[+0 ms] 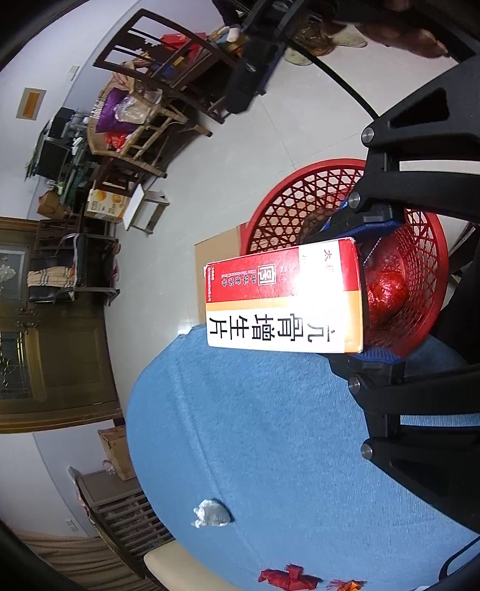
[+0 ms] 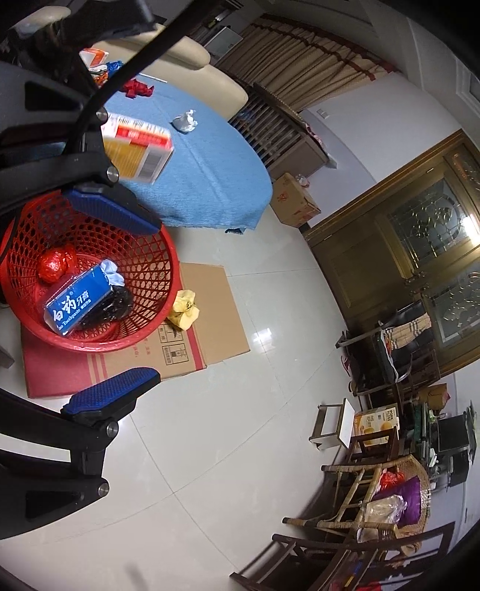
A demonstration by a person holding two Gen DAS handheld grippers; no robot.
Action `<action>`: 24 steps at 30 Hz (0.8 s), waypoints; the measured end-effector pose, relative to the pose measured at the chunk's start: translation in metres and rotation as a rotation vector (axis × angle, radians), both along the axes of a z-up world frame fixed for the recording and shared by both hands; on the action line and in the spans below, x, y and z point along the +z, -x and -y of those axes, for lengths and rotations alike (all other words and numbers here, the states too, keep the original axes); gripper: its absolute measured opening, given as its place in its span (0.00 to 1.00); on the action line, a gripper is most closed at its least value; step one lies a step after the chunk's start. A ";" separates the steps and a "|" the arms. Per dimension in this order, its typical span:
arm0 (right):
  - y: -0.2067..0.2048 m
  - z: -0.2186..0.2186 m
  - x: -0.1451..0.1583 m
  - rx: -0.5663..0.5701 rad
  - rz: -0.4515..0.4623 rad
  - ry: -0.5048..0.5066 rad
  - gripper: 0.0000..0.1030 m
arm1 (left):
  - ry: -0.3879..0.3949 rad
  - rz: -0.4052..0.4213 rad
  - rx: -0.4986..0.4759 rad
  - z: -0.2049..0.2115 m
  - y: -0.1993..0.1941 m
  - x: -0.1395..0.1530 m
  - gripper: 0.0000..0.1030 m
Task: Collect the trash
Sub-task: 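Carry the white-and-red medicine box over the red basket and open the left tool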
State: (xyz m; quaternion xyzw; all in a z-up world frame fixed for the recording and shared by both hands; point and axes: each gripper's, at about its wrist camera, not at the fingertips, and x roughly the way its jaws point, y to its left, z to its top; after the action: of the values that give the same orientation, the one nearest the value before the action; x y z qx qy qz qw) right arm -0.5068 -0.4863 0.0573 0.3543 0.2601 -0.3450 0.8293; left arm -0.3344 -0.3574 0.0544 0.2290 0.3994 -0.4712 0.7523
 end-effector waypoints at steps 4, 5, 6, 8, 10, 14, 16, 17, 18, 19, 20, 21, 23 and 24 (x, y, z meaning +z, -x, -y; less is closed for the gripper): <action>0.001 0.002 0.002 -0.003 0.008 -0.002 0.75 | -0.022 -0.001 -0.011 0.007 0.005 -0.009 0.47; 0.002 0.003 0.003 -0.004 0.009 0.000 0.75 | -0.026 0.001 -0.014 0.008 0.005 -0.011 0.47; 0.002 0.003 0.003 -0.005 0.010 0.001 0.75 | -0.028 0.001 -0.016 0.009 0.005 -0.011 0.47; 0.003 0.004 0.003 -0.006 0.011 0.000 0.75 | -0.035 -0.001 -0.019 0.011 0.005 -0.014 0.48; 0.003 0.004 0.003 -0.007 0.011 0.001 0.75 | -0.039 -0.001 -0.023 0.012 0.005 -0.016 0.49; 0.006 0.002 0.006 -0.012 0.015 0.004 0.75 | -0.063 -0.003 -0.019 0.016 0.004 -0.021 0.70; 0.006 0.002 0.007 -0.012 0.016 0.006 0.75 | -0.060 -0.001 -0.010 0.014 0.003 -0.020 0.70; 0.005 0.002 0.007 -0.011 0.015 0.008 0.75 | -0.061 -0.005 -0.007 0.013 0.002 -0.020 0.70; 0.005 0.002 0.007 -0.010 0.015 0.008 0.75 | -0.062 -0.006 -0.004 0.013 0.001 -0.020 0.70; 0.004 0.001 0.008 -0.009 0.014 0.008 0.75 | -0.060 -0.005 0.002 0.011 0.000 -0.019 0.70; 0.004 0.001 0.008 -0.007 0.013 0.008 0.75 | -0.058 -0.006 0.007 0.009 -0.002 -0.018 0.70; 0.003 0.000 0.008 -0.004 0.012 0.008 0.75 | -0.055 -0.008 0.015 0.007 -0.004 -0.017 0.70; 0.001 -0.002 0.008 0.001 0.010 0.007 0.75 | -0.044 -0.013 0.029 0.002 -0.008 -0.014 0.71; -0.001 -0.003 0.007 0.007 0.008 0.005 0.75 | -0.040 -0.015 0.035 0.000 -0.010 -0.013 0.71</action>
State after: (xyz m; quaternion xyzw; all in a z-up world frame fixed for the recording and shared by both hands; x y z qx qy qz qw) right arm -0.5058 -0.4837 0.0643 0.3529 0.2572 -0.3414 0.8323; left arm -0.3242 -0.3570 0.0412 0.2337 0.4181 -0.4516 0.7528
